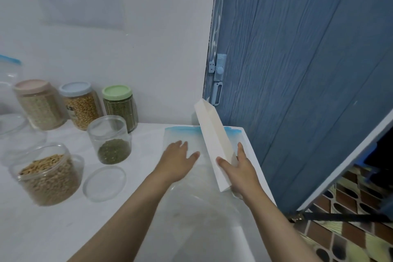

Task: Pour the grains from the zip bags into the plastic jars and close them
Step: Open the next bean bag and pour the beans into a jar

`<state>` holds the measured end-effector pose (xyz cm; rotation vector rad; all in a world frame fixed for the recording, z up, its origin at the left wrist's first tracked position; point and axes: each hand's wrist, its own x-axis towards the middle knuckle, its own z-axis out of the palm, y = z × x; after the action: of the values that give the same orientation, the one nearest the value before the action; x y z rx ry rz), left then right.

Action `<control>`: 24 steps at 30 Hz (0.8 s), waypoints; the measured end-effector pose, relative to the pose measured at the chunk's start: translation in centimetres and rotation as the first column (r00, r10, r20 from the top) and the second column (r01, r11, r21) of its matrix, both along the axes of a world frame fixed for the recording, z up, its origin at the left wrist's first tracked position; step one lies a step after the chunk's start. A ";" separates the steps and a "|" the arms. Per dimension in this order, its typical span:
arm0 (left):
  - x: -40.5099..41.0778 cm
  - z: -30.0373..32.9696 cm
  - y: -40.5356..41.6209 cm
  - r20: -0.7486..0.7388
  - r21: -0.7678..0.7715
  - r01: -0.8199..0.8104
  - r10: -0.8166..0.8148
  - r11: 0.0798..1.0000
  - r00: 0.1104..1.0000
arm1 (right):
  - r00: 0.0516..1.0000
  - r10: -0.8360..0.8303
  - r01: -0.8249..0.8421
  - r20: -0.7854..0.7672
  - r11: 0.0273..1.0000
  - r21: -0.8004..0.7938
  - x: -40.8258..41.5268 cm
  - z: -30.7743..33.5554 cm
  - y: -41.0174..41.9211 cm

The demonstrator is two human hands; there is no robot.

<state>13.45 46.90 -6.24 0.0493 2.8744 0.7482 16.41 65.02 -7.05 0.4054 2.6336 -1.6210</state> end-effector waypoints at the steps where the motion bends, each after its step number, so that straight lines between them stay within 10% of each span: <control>1: 0.6 0.0 0.9 0.038 -0.012 0.021 -0.021 1.000 0.999 | 1.000 -0.001 0.001 0.007 1.000 0.015 0.0 -0.3 -0.2; 7: 2.0 -4.4 0.5 0.237 -0.171 0.054 -0.012 0.984 0.971 | 0.997 0.027 -0.042 0.066 0.968 0.247 0.2 -1.7 -0.6; 12: 3.7 -7.9 -0.5 0.090 -0.253 0.009 0.014 0.967 0.996 | 0.994 0.083 -0.105 0.064 0.802 0.587 1.2 -2.8 -1.1; 24: 3.8 -8.3 -0.5 0.031 -0.281 0.008 0.000 0.960 1.000 | 0.993 0.103 -0.119 0.066 0.691 0.713 -1.1 -4.0 -1.5</control>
<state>17.21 46.40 -14.59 0.0069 2.9189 0.3290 15.31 63.56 -11.02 0.2465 3.0971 -0.4647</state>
